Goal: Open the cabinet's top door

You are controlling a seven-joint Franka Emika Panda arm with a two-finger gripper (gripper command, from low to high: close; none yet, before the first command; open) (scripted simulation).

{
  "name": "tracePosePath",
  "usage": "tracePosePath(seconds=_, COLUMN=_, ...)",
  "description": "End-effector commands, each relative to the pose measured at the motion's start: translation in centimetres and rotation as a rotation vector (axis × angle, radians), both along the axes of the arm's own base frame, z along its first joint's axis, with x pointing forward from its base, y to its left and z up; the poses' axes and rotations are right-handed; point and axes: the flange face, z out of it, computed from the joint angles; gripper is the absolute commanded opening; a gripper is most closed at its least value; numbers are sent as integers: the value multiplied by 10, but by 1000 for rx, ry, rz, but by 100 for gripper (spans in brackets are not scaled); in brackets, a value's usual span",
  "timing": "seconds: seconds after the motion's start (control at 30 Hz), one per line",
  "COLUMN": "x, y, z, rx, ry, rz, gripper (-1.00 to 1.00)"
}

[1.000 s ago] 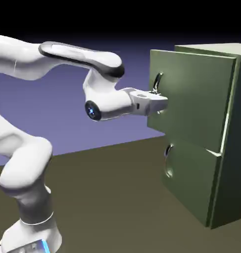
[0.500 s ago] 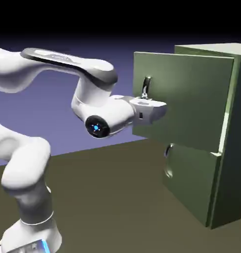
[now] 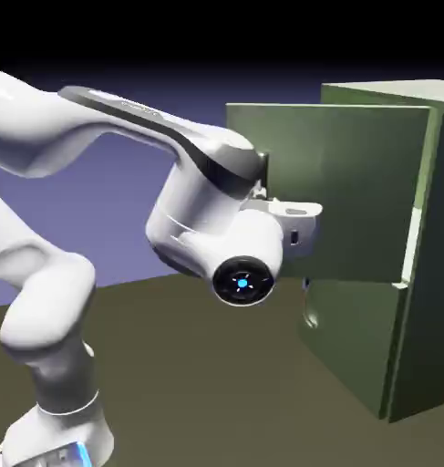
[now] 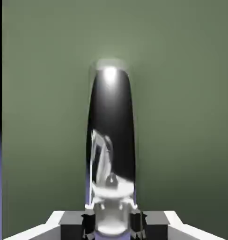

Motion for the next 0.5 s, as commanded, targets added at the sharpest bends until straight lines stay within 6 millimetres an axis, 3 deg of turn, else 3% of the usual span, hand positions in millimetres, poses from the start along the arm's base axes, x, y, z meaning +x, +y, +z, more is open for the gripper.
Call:
tracePosePath(seconds=0.0, x=1, y=-8, z=0, rx=0, ry=0, rz=26, gripper=-100)
tracePosePath(seconds=0.33, x=16, y=-81, z=1, rx=-2, ry=1, rz=277, gripper=-100)
tracePosePath(seconds=0.47, x=16, y=-82, z=5, rx=-20, ry=5, rz=290, gripper=-100)
